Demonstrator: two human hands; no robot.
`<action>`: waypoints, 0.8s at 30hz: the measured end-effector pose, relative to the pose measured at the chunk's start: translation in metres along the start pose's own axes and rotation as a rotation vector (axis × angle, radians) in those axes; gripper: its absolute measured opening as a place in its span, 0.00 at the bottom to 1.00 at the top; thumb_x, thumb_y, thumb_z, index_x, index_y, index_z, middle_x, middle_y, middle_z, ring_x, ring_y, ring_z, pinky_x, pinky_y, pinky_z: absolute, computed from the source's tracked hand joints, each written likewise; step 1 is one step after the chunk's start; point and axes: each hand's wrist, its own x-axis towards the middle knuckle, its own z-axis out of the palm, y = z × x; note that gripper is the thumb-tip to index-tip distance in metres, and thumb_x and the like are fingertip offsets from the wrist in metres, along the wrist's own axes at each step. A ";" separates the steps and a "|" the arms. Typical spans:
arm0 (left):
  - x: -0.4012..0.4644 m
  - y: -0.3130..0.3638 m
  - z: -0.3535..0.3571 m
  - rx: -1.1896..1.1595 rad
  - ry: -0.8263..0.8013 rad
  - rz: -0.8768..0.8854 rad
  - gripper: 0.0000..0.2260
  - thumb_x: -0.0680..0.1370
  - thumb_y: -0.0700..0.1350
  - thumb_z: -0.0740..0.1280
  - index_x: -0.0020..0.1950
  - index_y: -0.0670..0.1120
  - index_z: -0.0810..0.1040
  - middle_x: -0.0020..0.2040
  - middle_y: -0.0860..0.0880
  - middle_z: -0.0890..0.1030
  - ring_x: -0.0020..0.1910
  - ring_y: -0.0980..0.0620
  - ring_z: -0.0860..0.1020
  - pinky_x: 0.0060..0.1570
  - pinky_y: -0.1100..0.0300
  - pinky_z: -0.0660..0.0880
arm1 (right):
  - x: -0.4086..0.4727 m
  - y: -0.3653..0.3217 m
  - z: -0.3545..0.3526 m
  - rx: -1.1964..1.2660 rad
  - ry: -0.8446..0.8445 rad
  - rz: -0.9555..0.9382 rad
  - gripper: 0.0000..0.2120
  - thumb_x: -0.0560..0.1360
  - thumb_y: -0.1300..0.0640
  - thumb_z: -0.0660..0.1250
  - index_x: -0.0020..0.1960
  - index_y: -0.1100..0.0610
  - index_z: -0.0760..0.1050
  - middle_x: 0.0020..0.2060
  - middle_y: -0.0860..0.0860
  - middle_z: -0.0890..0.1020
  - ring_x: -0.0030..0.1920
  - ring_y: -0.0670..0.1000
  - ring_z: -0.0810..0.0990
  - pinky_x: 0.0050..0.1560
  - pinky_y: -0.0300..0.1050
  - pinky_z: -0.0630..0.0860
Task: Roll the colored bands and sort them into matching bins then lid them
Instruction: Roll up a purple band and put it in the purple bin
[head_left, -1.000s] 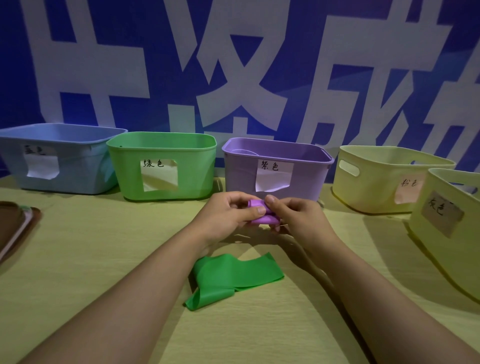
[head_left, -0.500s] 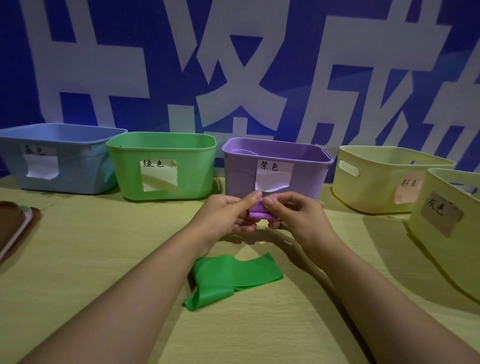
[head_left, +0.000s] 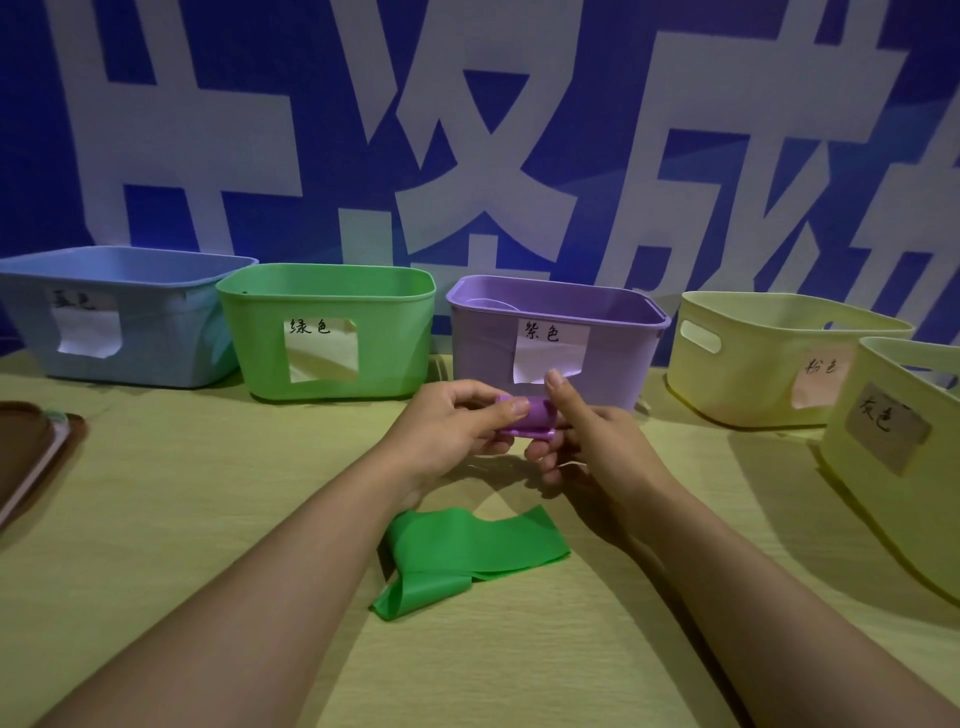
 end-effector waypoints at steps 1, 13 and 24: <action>0.000 0.000 0.001 -0.005 -0.005 0.010 0.09 0.74 0.44 0.77 0.52 0.42 0.85 0.50 0.43 0.86 0.43 0.50 0.85 0.46 0.61 0.81 | 0.000 -0.001 -0.001 -0.043 0.018 -0.007 0.27 0.76 0.36 0.68 0.49 0.62 0.84 0.36 0.59 0.81 0.35 0.55 0.77 0.38 0.48 0.78; -0.003 0.002 0.001 0.046 -0.011 0.050 0.13 0.73 0.40 0.78 0.56 0.45 0.85 0.51 0.45 0.87 0.52 0.46 0.86 0.53 0.57 0.83 | 0.007 0.003 -0.007 -0.205 0.045 -0.132 0.17 0.77 0.46 0.71 0.49 0.62 0.85 0.35 0.55 0.84 0.33 0.49 0.78 0.39 0.40 0.80; -0.004 0.007 -0.002 -0.020 0.013 0.074 0.20 0.67 0.30 0.79 0.57 0.43 0.84 0.49 0.48 0.88 0.48 0.54 0.86 0.47 0.66 0.80 | 0.014 0.003 -0.014 0.003 -0.043 -0.138 0.19 0.69 0.55 0.74 0.56 0.65 0.83 0.43 0.59 0.86 0.42 0.53 0.82 0.55 0.50 0.80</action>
